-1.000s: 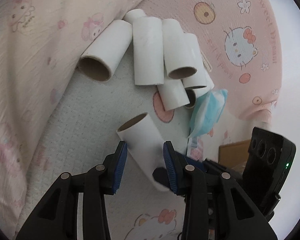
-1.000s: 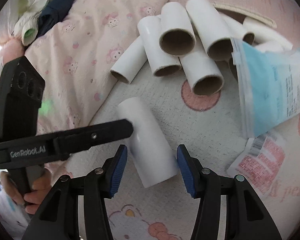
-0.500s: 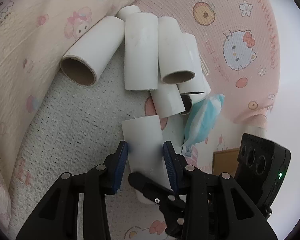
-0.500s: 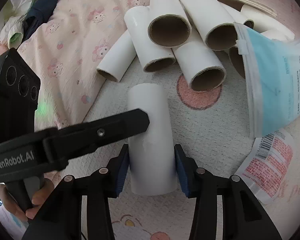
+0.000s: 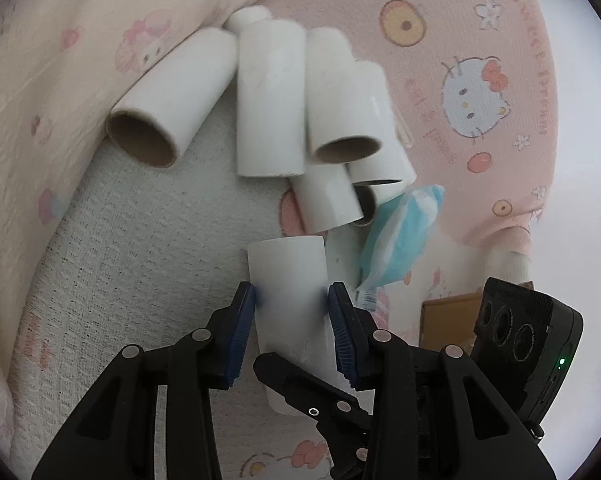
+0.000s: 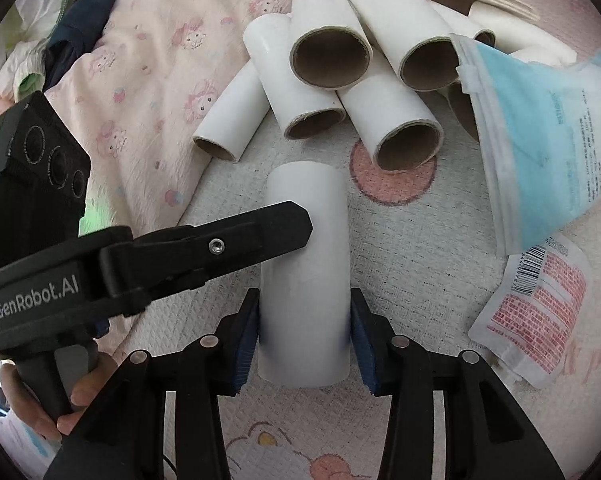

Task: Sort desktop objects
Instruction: 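Close the right gripper on the white tube and lift it, then carry the held tube with the right gripper over the cardboard box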

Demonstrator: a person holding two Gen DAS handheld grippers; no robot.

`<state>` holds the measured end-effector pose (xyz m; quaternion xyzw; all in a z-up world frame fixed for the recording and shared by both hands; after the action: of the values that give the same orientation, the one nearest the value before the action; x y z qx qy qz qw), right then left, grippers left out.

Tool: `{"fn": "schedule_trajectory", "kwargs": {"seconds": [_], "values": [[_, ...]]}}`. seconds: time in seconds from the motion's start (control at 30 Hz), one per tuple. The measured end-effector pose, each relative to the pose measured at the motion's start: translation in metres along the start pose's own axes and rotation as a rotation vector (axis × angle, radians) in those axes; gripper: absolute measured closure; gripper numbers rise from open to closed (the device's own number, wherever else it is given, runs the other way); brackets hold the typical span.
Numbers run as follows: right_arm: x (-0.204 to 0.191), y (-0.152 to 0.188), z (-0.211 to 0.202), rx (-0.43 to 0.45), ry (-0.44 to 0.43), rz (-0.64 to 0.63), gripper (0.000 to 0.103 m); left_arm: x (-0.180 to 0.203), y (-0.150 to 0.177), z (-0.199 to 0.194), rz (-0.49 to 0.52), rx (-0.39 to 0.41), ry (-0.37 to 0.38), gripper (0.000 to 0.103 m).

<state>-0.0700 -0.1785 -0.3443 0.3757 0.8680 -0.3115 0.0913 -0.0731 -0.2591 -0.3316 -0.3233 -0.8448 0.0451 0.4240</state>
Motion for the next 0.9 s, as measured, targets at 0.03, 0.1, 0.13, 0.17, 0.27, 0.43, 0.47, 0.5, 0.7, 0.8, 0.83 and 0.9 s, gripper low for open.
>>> {"fn": "schedule_trajectory", "kwargs": {"seconds": [0.03,0.1,0.13,0.17,0.27,0.43,0.47,0.5,0.7,0.8,0.83,0.9], "values": [[0.000,-0.001,-0.004,0.014,-0.002,0.002,0.063,0.005,-0.001,-0.002,0.008,0.006,0.003,0.061],[-0.002,-0.004,-0.012,0.034,-0.001,-0.003,0.063,0.016,-0.004,-0.009,0.030,0.023,0.015,0.061],[-0.004,-0.007,-0.019,0.050,0.001,-0.014,0.063,0.023,-0.006,-0.013,0.039,0.031,0.021,0.061],[-0.005,-0.009,-0.025,0.067,0.002,-0.024,0.063,0.030,-0.008,-0.017,0.051,0.038,0.030,0.061],[-0.010,-0.018,-0.049,0.133,0.018,-0.056,0.063,0.058,-0.016,-0.027,0.106,0.061,0.058,0.061],[-0.006,-0.052,-0.091,0.238,0.028,-0.062,0.063,0.102,-0.026,-0.036,0.142,0.070,0.129,0.059],[-0.007,-0.057,-0.098,0.252,0.034,-0.063,0.063,0.112,-0.027,-0.037,0.154,0.067,0.149,0.059],[-0.009,-0.063,-0.100,0.267,0.042,-0.062,0.063,0.122,-0.027,-0.038,0.168,0.066,0.162,0.059],[0.023,-0.069,-0.159,0.377,0.094,-0.039,0.063,0.187,-0.018,-0.037,0.288,0.060,0.230,0.058],[0.035,-0.072,-0.183,0.423,0.122,-0.015,0.063,0.213,-0.010,-0.033,0.323,0.052,0.249,0.056],[0.039,-0.071,-0.192,0.438,0.128,-0.011,0.063,0.221,-0.007,-0.031,0.334,0.050,0.255,0.056],[0.042,-0.069,-0.201,0.457,0.156,-0.014,0.063,0.234,0.000,-0.029,0.366,0.035,0.259,0.056]]}}
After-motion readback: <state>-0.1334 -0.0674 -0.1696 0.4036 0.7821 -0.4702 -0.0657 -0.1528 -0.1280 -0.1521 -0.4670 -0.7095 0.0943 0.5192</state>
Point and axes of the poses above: each gripper's, at about its wrist camera, not at the fingertips, and z roughly the way its jaws point, x to its right, y to its underside, the point moved 8 cm from there along z, roughly the way its jaws point, and after that the axes turned 12 degrees about x, right-handed, at the moved point
